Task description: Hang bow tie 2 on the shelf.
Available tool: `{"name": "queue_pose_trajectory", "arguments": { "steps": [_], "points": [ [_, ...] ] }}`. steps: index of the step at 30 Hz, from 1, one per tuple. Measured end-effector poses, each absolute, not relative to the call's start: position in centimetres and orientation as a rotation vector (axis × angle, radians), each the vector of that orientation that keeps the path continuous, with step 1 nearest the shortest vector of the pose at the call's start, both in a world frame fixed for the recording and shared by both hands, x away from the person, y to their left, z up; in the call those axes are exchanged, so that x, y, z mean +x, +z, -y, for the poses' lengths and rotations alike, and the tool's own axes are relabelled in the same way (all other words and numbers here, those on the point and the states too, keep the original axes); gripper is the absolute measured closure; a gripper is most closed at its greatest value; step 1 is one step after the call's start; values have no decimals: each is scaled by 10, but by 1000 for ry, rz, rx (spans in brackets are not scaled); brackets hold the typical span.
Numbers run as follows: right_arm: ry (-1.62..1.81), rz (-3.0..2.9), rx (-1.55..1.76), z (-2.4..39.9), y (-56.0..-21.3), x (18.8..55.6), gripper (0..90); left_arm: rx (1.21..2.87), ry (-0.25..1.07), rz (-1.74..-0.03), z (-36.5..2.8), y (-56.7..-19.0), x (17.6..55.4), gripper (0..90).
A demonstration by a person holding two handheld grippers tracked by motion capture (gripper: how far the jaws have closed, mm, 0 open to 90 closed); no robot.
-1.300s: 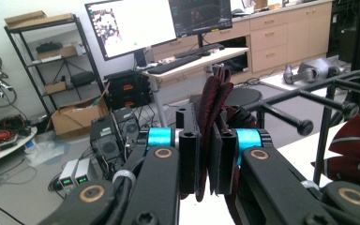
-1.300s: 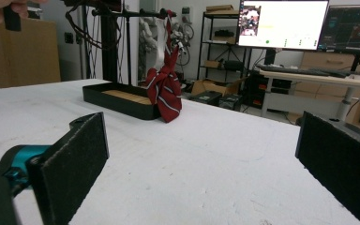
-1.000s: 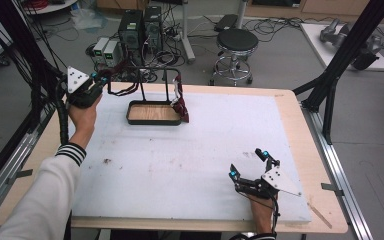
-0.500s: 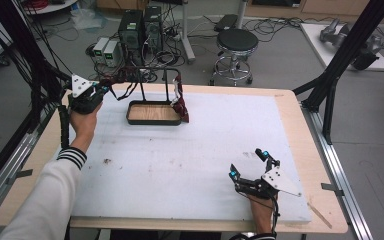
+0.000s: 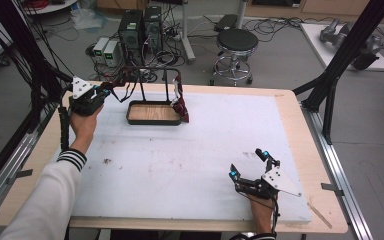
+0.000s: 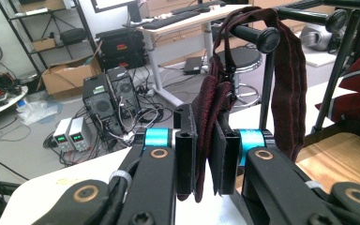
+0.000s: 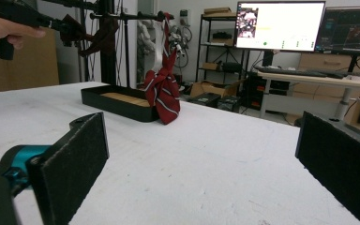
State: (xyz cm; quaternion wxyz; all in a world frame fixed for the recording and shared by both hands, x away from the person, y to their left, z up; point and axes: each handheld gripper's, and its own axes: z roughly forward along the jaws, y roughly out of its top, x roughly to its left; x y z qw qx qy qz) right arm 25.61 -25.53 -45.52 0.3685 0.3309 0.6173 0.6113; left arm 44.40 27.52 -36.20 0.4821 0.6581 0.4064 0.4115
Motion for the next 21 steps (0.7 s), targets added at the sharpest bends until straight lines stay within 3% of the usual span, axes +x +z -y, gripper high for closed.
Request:
{"name": "queue_pose_trajectory", "arguments": {
  "steps": [3,6,9,21],
  "points": [
    [1568,-1585,849,255,-455,256,20,1596,981,-992,-276,-363,445,667],
    [1569,-1583,851,255,-455,256,20,1541,907,-943,-279,-363,446,325],
    [1566,-1581,845,255,-455,256,20,1509,854,-928,-282,-363,447,110],
    [1565,-1578,840,255,-455,256,20,1485,772,-783,-298,-354,430,105]
  ]
}}
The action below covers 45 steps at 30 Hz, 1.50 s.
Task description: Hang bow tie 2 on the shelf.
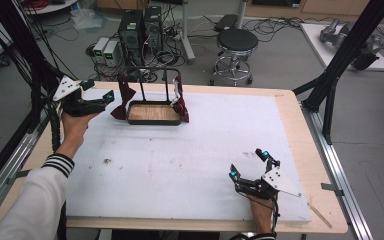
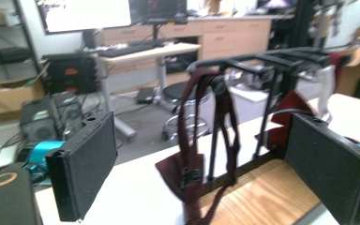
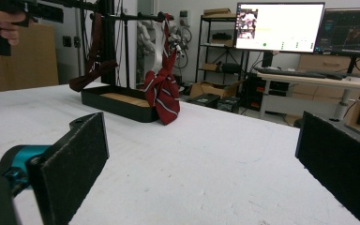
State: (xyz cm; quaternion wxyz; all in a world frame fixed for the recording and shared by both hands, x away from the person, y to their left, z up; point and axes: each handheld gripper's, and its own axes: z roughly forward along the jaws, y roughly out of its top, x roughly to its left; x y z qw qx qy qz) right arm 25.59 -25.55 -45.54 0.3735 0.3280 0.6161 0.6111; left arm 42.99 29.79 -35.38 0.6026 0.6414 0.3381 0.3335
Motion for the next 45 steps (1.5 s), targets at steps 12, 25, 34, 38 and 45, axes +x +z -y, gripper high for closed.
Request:
{"name": "queue_pose_trajectory", "arguments": {
  "steps": [12,25,34,38,45],
  "points": [
    [1566,-1575,840,255,-455,255,20,1453,672,-637,-315,-367,378,105],
    [1561,-1571,839,255,-456,254,20,1436,609,-584,-325,-407,321,105],
    [1557,-1566,838,255,-456,254,20,1430,621,-647,-322,-435,300,106],
    [1557,-1568,841,254,-456,254,20,1414,639,-667,-319,-442,295,106],
    [1557,-1569,840,254,-456,253,20,1416,667,-668,-311,-452,291,111]
  ]
}}
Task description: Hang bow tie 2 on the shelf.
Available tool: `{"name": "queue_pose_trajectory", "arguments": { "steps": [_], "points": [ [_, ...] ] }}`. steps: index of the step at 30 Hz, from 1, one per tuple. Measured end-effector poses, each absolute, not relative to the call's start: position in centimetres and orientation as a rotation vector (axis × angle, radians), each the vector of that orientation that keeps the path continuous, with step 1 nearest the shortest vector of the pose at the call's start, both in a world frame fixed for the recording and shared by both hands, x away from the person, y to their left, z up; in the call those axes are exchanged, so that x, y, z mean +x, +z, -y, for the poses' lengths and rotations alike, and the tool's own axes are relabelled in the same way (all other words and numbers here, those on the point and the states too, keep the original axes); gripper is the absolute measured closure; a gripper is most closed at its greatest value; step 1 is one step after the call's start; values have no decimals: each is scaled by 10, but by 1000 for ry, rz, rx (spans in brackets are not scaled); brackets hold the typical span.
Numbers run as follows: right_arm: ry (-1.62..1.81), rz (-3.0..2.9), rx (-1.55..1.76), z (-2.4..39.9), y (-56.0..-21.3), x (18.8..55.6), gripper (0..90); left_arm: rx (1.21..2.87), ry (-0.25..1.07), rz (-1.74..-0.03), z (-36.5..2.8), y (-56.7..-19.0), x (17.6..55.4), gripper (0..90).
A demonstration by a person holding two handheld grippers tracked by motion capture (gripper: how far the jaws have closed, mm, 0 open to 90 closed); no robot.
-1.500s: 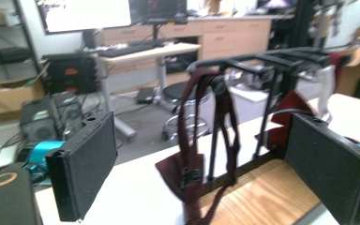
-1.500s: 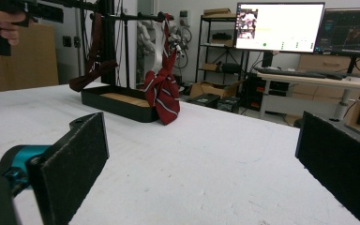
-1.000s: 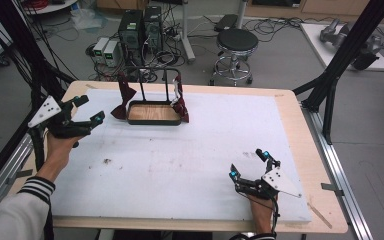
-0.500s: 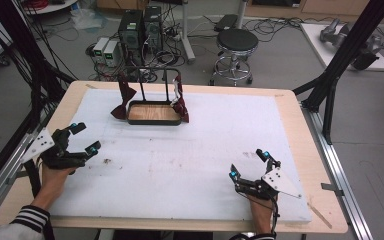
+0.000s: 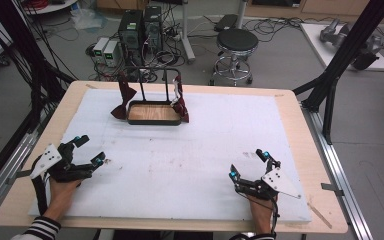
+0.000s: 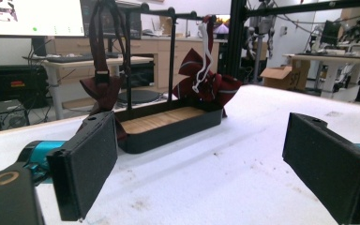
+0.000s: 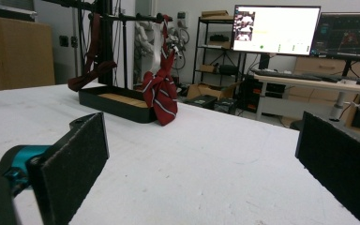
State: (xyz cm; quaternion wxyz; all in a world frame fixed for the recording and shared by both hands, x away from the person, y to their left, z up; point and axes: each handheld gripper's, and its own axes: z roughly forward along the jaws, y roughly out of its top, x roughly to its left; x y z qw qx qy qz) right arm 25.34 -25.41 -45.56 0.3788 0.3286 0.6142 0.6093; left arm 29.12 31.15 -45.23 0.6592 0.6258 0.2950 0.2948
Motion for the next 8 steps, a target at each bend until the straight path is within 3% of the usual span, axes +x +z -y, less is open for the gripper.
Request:
{"name": "queue_pose_trajectory", "arguments": {
  "steps": [8],
  "points": [
    [1553,-1571,833,254,-456,253,20,1433,700,-646,-309,-456,288,114]
  ]
}}
